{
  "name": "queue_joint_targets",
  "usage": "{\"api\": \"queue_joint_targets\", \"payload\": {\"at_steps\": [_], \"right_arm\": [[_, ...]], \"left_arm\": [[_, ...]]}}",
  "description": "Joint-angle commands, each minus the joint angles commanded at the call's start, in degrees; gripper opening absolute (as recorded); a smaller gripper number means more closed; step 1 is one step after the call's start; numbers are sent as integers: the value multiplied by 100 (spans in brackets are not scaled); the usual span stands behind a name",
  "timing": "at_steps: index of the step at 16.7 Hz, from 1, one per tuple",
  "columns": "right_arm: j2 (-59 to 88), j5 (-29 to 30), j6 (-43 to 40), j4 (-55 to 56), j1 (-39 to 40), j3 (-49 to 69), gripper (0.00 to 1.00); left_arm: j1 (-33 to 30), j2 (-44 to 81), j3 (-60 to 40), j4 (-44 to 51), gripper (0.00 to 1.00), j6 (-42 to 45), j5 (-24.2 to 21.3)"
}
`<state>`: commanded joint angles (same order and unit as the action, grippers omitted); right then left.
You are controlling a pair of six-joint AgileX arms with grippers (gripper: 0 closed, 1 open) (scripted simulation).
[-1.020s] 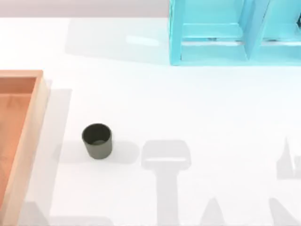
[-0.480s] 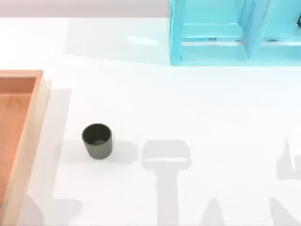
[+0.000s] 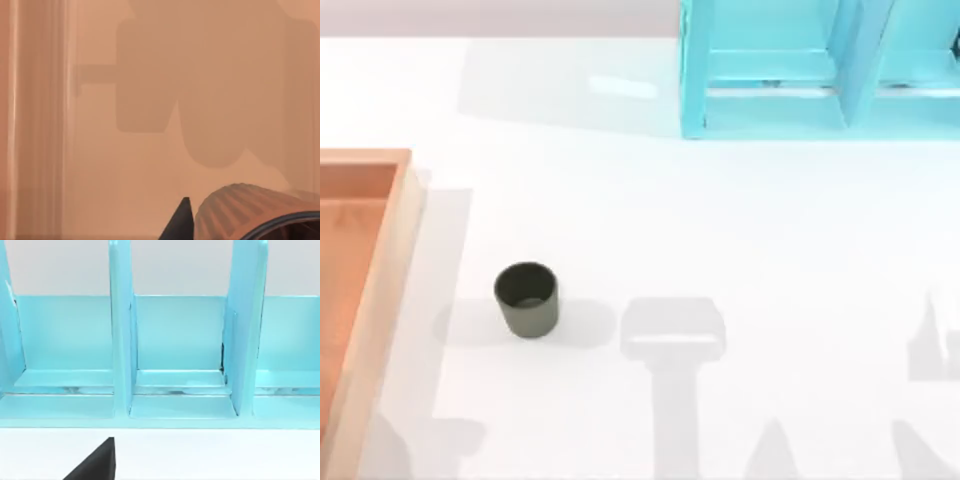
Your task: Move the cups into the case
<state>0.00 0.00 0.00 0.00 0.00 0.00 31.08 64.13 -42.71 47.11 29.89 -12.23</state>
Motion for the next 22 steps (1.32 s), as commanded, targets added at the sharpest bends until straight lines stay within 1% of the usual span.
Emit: {"api": "queue_joint_targets", "payload": {"at_steps": [10,11,20,22], "right_arm": [[0,0,0,0,0,0,100],[0,0,0,0,0,0,100],[0,0,0,0,0,0,100],[0,0,0,0,0,0,100]], "left_arm": [[0,0,0,0,98,0,0],[0,0,0,0,100,0,0],[2,-2,-19,18,100,2,0],[1,25,-231,231,100,9,5]]}}
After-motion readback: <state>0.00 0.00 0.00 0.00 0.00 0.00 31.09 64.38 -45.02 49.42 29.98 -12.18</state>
